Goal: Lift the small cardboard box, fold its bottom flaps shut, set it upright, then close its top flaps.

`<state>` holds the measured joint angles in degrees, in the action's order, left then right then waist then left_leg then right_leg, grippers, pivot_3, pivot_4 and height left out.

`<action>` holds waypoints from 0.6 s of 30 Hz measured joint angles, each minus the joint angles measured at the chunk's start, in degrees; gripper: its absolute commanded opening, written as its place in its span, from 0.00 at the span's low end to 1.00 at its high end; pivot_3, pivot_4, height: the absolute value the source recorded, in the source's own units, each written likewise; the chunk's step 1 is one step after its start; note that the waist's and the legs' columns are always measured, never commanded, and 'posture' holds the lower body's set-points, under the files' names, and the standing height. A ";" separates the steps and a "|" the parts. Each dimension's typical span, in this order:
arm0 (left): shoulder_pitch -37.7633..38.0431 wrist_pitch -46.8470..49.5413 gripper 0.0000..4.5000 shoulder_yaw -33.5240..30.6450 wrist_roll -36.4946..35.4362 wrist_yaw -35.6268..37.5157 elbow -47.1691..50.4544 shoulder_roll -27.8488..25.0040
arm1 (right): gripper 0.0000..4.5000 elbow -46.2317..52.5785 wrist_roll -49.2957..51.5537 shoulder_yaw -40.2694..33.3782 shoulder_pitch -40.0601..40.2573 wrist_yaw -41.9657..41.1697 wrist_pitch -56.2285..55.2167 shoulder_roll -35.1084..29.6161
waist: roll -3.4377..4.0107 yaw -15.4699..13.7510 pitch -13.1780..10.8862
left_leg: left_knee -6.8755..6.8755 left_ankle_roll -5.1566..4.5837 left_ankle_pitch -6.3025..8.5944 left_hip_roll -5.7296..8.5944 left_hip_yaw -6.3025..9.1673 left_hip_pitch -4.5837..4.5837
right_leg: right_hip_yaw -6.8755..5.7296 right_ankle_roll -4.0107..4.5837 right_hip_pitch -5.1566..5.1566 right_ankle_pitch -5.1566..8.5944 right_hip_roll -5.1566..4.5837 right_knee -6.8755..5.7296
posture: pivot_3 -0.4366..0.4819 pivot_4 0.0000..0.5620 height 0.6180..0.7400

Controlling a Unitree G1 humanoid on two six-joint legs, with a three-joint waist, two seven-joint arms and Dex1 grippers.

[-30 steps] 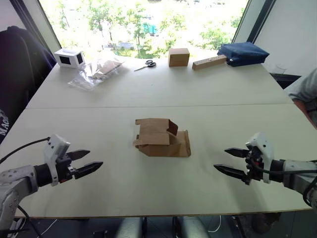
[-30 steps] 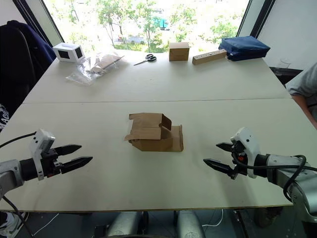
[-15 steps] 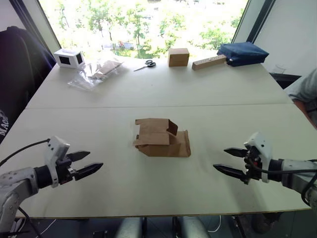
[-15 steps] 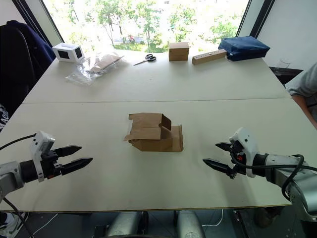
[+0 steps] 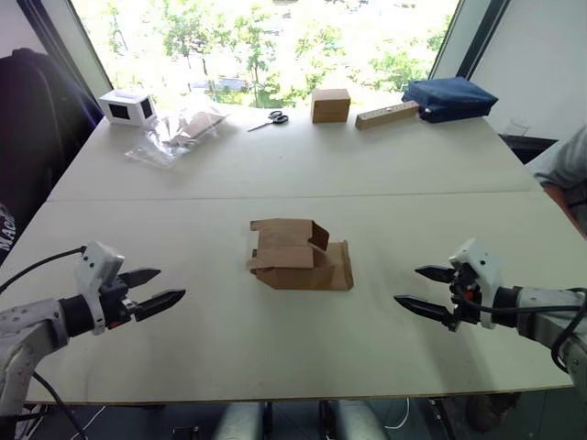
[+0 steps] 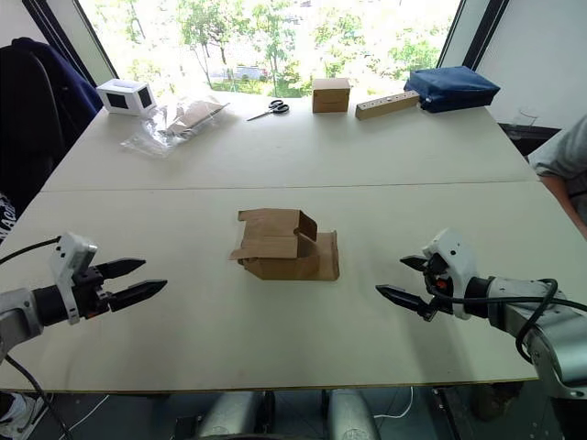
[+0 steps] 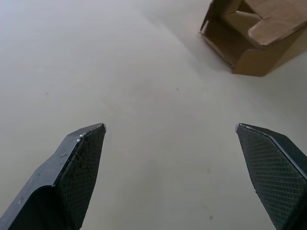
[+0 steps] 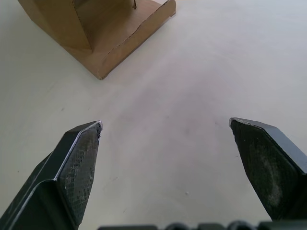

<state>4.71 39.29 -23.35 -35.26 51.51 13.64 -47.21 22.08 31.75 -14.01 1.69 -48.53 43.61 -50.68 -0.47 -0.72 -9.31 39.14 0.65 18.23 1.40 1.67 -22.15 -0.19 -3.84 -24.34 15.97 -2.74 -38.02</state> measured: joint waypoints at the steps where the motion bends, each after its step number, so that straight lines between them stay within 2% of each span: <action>1: -1.35 0.09 0.99 0.03 0.28 -0.75 -0.10 -0.02 | 1.00 0.20 0.06 -0.17 -0.01 0.07 0.07 0.00 | 0.00 -0.06 0.00 | 0.00 0.00 0.00 0.00 0.00 0.00 | 0.00 0.00 0.00 0.00 0.00 0.00 | 0.48 0.27 1.00; 3: -5.27 3.32 0.99 1.21 -0.78 -0.07 -2.39 -1.17 | 1.00 0.76 1.04 -0.82 -0.23 0.18 0.79 0.01 | 0.00 -0.17 0.00 | 0.02 0.00 0.00 0.01 0.01 0.00 | -0.01 0.00 0.01 0.00 0.01 -0.03 | 0.48 0.27 1.00; 5: -12.23 11.59 0.99 2.92 -5.73 3.08 -7.14 -3.01 | 1.00 2.74 3.58 -2.38 -1.19 0.34 2.43 0.09 | 0.00 -0.08 0.00 | 0.02 0.01 -0.01 0.01 0.01 0.00 | -0.02 -0.01 0.01 -0.01 0.03 -0.06 | 0.48 0.27 1.00; 7: -19.58 18.77 0.99 4.96 -10.37 5.65 -11.04 -3.34 | 1.00 5.88 6.00 -2.97 -2.91 0.59 3.92 0.08 | 0.00 0.03 0.00 | 0.03 0.00 0.00 0.02 0.01 -0.01 | -0.03 -0.02 0.01 -0.01 0.06 -0.05 | 0.48 0.27 1.00; 9: -25.72 23.24 0.99 7.82 -11.99 6.99 -14.61 -2.71 | 1.00 9.77 7.86 -2.53 -4.19 1.50 5.27 0.04 | 0.00 0.16 0.00 | 0.03 -0.02 0.01 0.02 0.00 0.00 | -0.03 -0.02 0.00 -0.01 0.10 -0.05 | 0.48 0.27 1.00; 12: -31.89 26.99 0.99 12.13 -12.00 6.90 -19.96 0.78 | 1.00 13.66 9.29 -1.36 -5.84 3.38 7.15 0.03 | 0.00 0.30 0.00 | 0.03 -0.02 0.01 0.03 -0.02 -0.01 | -0.02 -0.03 -0.02 -0.01 0.11 -0.07 | 0.48 0.27 1.00; 16: -41.02 34.62 0.99 16.18 -11.52 5.14 -32.14 8.53 | 1.00 18.16 9.97 0.85 -6.80 6.13 8.66 0.02 | -0.05 -0.07 -0.01 | 0.13 -0.01 0.00 0.04 0.01 -0.06 | -0.03 -0.03 -0.02 -0.02 0.17 -0.09 | 0.48 0.27 1.00; 18: -43.05 36.08 0.99 17.09 -11.46 4.85 -34.89 9.67 | 1.00 19.15 10.07 1.27 -6.54 6.75 8.78 0.02 | -0.08 0.04 -0.02 | 0.13 -0.01 0.00 0.04 0.00 -0.07 | -0.03 -0.03 -0.02 -0.02 0.17 -0.09 | 0.48 0.27 1.00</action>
<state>-38.35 75.37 -6.25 -46.72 56.36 -21.25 -37.54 41.23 41.81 -12.74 -4.85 -41.78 52.39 -50.66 -0.55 -0.68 -9.33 39.28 0.63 18.23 1.44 1.67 -22.21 -0.22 -3.88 -24.36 15.95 -2.56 -38.11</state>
